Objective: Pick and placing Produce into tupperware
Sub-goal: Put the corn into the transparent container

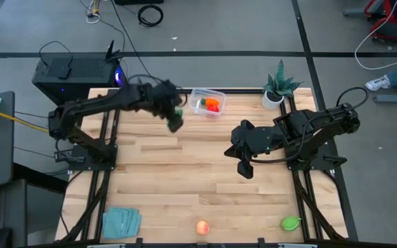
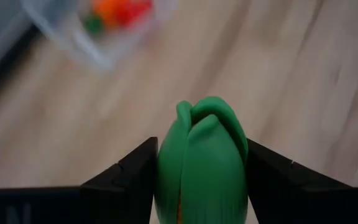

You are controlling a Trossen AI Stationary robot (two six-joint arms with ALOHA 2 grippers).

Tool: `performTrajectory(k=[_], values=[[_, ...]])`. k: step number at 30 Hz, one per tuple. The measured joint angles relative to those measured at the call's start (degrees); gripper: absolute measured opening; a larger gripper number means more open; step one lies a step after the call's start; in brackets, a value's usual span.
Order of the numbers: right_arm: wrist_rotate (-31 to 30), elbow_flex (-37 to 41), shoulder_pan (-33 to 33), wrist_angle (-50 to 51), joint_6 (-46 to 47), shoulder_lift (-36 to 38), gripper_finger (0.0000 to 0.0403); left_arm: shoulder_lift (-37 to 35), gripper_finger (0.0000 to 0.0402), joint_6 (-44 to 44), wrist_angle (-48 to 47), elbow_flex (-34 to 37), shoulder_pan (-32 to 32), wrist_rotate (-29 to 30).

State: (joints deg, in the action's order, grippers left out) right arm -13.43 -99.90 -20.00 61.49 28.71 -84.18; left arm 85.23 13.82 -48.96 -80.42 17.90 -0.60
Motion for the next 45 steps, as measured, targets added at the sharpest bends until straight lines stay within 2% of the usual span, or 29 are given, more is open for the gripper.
performTrajectory(k=[7, 14, 20, 22, 30, 45], values=[[0.00, 0.00, 0.01, -0.28, -0.31, 0.02, 0.0022, 3.32, 0.0205, -4.04, 20.29, -0.53, 5.69, -0.02], [-1.05, 0.00, 0.23, -0.37, -0.40, 0.02, 0.0022, 10.51, 0.0205, -4.65, 31.20, -0.53, 8.97, -0.02], [-13.37, 0.00, 2.86, -0.33, 2.00, 0.02, 0.0022, 15.08, 0.0205, -4.61, 35.88, -0.51, 10.70, -0.04], [-15.35, 0.00, 4.35, -0.33, 1.87, 0.02, 0.0022, 16.68, 0.0205, -4.61, 38.37, -0.51, 11.09, -0.04], [-15.30, 0.00, 9.37, -0.26, 0.21, 0.02, 0.0009, 23.94, 0.0205, -4.48, 40.94, -0.46, 11.77, -0.17], [-15.28, 0.00, 10.51, -0.26, -1.31, 0.02, 0.0007, 30.11, 0.0205, -4.53, 41.98, -0.46, 14.20, -0.29]])
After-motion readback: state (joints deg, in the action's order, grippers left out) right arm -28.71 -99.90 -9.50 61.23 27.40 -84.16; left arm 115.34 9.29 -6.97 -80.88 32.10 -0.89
